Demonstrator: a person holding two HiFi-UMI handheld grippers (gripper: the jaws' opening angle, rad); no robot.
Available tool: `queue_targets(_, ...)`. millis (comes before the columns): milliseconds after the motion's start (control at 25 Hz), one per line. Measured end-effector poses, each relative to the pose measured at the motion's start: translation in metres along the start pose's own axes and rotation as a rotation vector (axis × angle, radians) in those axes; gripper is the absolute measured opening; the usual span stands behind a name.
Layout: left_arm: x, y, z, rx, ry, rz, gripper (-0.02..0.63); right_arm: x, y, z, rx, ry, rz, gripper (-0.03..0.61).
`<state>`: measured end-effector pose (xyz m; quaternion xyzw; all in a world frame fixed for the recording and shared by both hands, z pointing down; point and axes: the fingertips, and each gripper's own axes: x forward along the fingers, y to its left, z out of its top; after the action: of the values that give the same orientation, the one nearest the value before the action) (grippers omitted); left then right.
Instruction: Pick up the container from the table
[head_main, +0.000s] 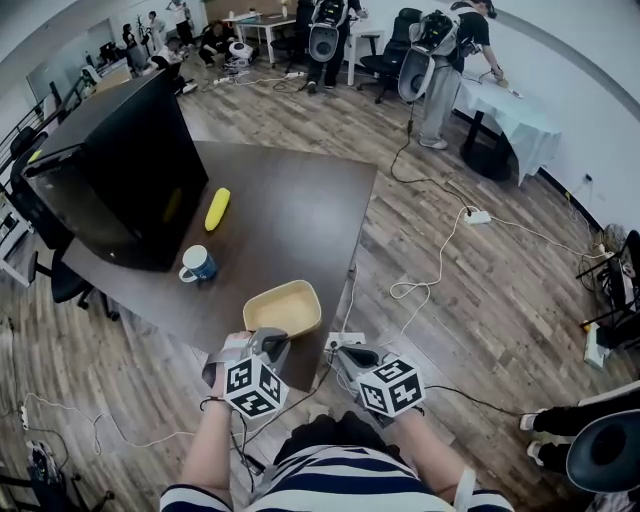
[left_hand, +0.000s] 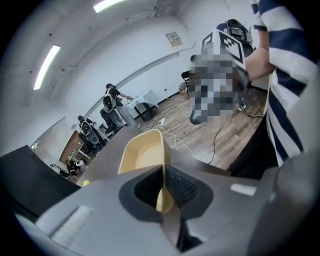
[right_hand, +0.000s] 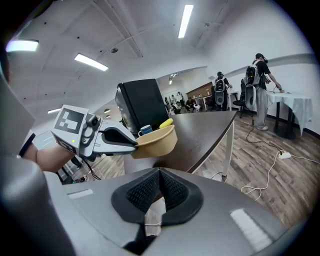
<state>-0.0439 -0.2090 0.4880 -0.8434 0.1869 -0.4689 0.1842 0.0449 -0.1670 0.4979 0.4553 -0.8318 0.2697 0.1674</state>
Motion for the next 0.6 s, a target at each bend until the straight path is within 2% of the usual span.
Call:
queue_targets(360,-0.017,-0.041,-0.003,-0.059,0.016,-0.022,0.000,-0.018,0.005,-0.004,-0.011,-0.008,-0.015,-0.005)
queue_targets(600,-0.027,-0.064,-0.019,-0.085,0.040,-0.027,0.000,-0.022,0.011,-0.013,-0.018,-0.012,-0.022,-0.005)
